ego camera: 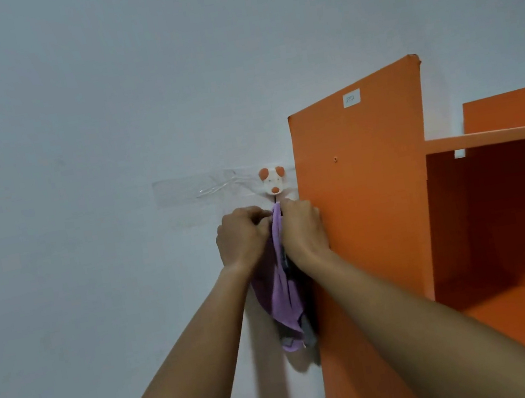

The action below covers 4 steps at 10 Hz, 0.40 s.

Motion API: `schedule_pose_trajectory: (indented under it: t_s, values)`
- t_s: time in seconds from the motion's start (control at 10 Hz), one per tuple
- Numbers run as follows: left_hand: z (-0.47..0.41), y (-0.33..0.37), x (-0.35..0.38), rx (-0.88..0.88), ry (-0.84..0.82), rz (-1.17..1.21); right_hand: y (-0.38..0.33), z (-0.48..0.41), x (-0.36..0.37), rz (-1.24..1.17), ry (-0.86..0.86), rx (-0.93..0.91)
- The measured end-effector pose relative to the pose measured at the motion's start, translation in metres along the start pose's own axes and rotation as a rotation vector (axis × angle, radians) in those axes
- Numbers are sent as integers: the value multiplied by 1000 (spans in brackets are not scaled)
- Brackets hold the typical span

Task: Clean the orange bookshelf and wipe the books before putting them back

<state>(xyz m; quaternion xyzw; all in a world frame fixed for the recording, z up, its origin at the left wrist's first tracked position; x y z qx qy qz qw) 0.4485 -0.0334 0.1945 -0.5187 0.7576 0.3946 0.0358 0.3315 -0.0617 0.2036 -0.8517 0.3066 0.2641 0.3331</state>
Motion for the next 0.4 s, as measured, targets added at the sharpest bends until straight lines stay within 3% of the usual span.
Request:
schedule_pose_trajectory:
  t_s: [0.1,0.3,0.4]
  values:
    - [29,-15,8,-67,-36,158,16,13,20,-146,-10,-12]
    - [117,-37,32,-234,-114,198,44,71,35,-271,-278,13]
    - [177,-47,52,-409,-158,176,64,108,43,-320,-399,48]
Point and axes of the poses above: each hand's wrist, its own z-axis away from the middle knuckle, its own x-axis out of the palm, y = z × x, the point moved 3 cm from there along -z, towards the middle knuckle, and after that the axes turned 6 degrees about -y, right-handed, at the moved point
